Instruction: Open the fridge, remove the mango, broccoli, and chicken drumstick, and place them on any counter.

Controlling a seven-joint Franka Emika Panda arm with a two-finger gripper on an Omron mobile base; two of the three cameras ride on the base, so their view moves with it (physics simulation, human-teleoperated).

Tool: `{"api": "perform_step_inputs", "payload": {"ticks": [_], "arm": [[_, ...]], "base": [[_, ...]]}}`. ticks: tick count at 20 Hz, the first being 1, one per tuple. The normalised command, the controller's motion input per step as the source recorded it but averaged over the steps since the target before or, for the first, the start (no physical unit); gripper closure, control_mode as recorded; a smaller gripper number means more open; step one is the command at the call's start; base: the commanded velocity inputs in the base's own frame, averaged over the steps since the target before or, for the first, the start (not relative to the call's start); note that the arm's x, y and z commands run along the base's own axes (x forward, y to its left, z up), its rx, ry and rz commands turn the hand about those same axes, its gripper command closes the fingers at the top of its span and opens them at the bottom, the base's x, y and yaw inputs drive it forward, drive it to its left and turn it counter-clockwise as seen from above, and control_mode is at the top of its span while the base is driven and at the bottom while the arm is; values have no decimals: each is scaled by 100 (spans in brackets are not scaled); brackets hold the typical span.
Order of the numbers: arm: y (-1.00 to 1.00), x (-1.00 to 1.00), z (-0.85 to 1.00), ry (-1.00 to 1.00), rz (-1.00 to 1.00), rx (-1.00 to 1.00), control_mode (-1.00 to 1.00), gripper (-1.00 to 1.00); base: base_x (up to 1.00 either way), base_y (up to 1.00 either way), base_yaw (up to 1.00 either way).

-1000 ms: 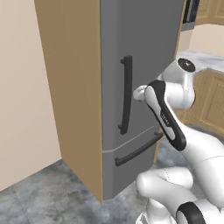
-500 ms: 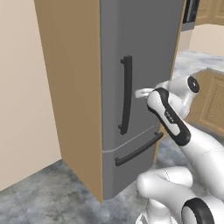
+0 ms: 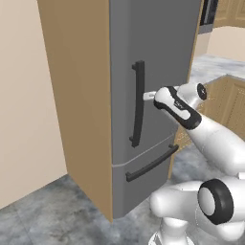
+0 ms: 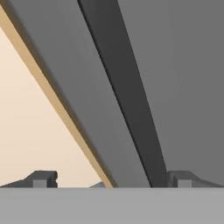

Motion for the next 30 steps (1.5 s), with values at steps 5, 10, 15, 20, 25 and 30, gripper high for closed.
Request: {"api": "perform_step_inputs", "payload": {"ticks": [5, 10, 15, 20, 25, 30], "arm": [[0, 51, 0, 0, 3, 3, -100, -100], [1, 50, -1, -2, 3, 2, -100, -100], [16, 42, -6, -2, 4, 0, -100, -100], [19, 45, -6, -2, 4, 0, -100, -100], [-1, 46, -7, 0, 2, 0, -100, -100], [-12, 30, -8, -1, 0, 0, -100, -100]], "base": [[0, 0, 0], [0, 0, 0], [0, 0, 0], [0, 0, 0], [0, 0, 0], [0, 0, 0]]}}
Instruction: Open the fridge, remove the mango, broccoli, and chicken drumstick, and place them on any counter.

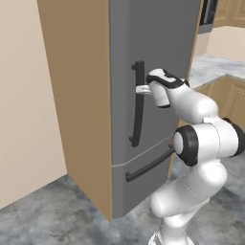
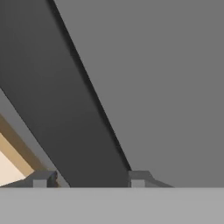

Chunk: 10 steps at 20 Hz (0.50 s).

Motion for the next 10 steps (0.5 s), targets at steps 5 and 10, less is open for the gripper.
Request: {"api": "perform_step_inputs", "payload": {"ticks": [5, 10], "arm": [[31, 38, -20, 0, 0, 0, -100, -100], [71, 31, -23, 0, 0, 0, -100, 100]], "base": [[0, 0, 0], [0, 0, 0]]}}
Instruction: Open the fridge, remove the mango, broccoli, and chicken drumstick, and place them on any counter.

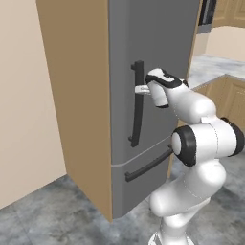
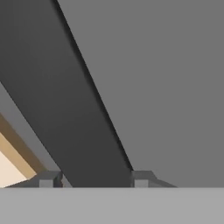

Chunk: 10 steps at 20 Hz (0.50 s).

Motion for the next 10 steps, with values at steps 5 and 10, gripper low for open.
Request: {"api": "perform_step_inputs", "payload": {"ticks": [5, 10], "arm": [[-4, 2, 0, 0, 0, 0, -100, 100], [-67, -9, 7, 0, 0, 2, -100, 100]], "base": [[0, 0, 0], [0, 0, 0]]}}
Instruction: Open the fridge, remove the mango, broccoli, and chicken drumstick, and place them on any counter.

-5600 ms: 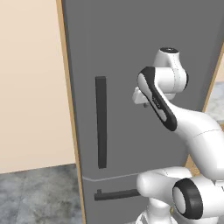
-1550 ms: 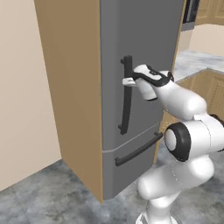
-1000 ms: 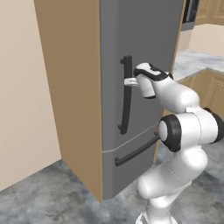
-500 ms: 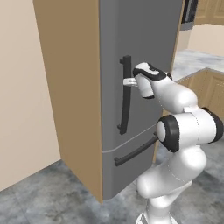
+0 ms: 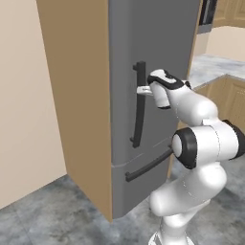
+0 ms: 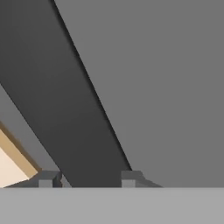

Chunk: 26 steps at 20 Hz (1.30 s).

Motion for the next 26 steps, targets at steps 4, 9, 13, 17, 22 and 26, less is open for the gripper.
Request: {"api": "perform_step_inputs", "payload": {"ticks": [4, 9, 13, 17, 22, 26], "arm": [[-100, -41, 17, 0, 0, 11, -100, 100], [-100, -51, 19, 0, -1, 18, -100, 100], [-100, -33, 18, 2, 0, 23, -100, 100], [-100, -9, 24, 6, 0, 26, -100, 100], [-100, -43, 30, -8, 16, 17, -100, 100], [-100, -83, 36, -18, 24, 12, -100, 100]], "base": [[0, 0, 0], [0, 0, 0], [0, 0, 0], [0, 0, 0], [0, 0, 0], [0, 0, 0]]}}
